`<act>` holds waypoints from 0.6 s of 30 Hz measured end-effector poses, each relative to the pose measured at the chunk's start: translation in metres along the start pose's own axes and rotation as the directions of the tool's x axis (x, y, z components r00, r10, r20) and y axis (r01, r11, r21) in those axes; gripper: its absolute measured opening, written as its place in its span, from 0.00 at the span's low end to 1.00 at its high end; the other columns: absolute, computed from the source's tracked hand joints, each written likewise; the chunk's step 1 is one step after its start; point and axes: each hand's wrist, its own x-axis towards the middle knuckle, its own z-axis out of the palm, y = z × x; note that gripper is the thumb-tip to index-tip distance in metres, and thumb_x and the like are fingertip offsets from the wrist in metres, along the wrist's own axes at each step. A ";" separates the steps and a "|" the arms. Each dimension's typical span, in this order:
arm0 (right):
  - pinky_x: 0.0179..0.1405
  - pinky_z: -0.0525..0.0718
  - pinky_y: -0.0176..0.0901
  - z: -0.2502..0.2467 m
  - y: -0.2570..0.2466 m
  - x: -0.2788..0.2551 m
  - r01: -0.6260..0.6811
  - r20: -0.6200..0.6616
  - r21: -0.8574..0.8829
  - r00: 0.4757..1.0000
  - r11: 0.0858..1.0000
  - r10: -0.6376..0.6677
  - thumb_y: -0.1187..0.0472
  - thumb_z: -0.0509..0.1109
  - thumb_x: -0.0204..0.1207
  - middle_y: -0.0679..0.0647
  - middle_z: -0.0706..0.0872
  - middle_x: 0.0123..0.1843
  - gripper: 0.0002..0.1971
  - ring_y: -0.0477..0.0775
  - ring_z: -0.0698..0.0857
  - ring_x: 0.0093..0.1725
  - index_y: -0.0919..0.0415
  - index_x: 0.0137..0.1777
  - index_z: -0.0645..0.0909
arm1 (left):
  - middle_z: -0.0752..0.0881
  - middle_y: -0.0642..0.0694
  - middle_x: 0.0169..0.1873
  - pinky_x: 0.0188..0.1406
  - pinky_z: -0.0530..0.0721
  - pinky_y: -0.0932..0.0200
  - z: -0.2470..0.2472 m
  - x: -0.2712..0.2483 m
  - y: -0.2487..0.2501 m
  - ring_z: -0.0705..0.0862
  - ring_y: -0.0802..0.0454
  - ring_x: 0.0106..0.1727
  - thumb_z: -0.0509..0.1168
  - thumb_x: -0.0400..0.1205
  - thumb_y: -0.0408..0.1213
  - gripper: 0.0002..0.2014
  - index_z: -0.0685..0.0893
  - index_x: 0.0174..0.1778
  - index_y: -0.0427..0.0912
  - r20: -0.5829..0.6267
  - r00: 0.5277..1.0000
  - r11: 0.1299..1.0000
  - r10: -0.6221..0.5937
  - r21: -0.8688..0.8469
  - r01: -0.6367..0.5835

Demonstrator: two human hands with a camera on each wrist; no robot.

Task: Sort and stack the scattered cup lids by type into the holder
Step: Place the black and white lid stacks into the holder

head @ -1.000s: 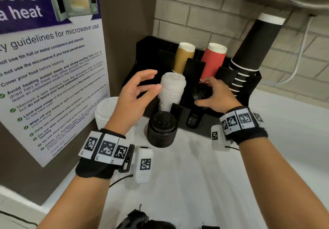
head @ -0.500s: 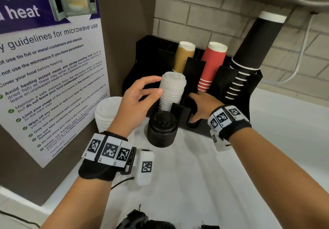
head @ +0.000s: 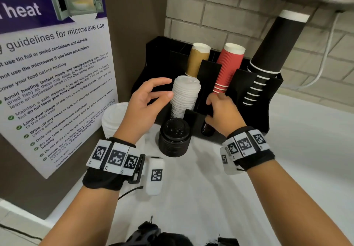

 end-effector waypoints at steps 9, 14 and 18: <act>0.50 0.82 0.56 0.023 -0.065 -0.020 0.089 0.234 0.102 0.966 0.991 -0.110 0.39 0.76 0.65 0.56 0.70 0.59 0.34 0.64 0.77 0.52 0.55 0.63 0.66 | 0.82 0.54 0.65 0.69 0.80 0.43 -0.004 0.001 -0.005 0.85 0.63 0.57 0.67 0.84 0.36 0.13 0.82 0.65 0.48 -0.005 1.000 1.000 0.010 0.005 -0.010; 0.55 0.81 0.61 0.041 -0.074 -0.020 0.049 0.260 0.071 0.963 0.996 -0.066 0.41 0.78 0.63 0.57 0.66 0.63 0.40 0.67 0.75 0.54 0.53 0.69 0.61 | 0.83 0.55 0.63 0.69 0.80 0.41 -0.005 0.000 -0.005 0.85 0.61 0.57 0.67 0.81 0.41 0.14 0.82 0.63 0.52 -0.005 1.000 1.000 0.011 -0.017 -0.011; 0.54 0.81 0.61 0.047 -0.076 -0.020 0.046 0.241 0.090 0.968 0.995 -0.067 0.43 0.78 0.63 0.57 0.66 0.62 0.38 0.66 0.75 0.53 0.54 0.68 0.62 | 0.83 0.55 0.63 0.68 0.81 0.43 -0.003 0.001 -0.007 0.85 0.63 0.56 0.67 0.79 0.42 0.14 0.82 0.61 0.53 0.002 1.000 0.999 0.016 -0.031 -0.016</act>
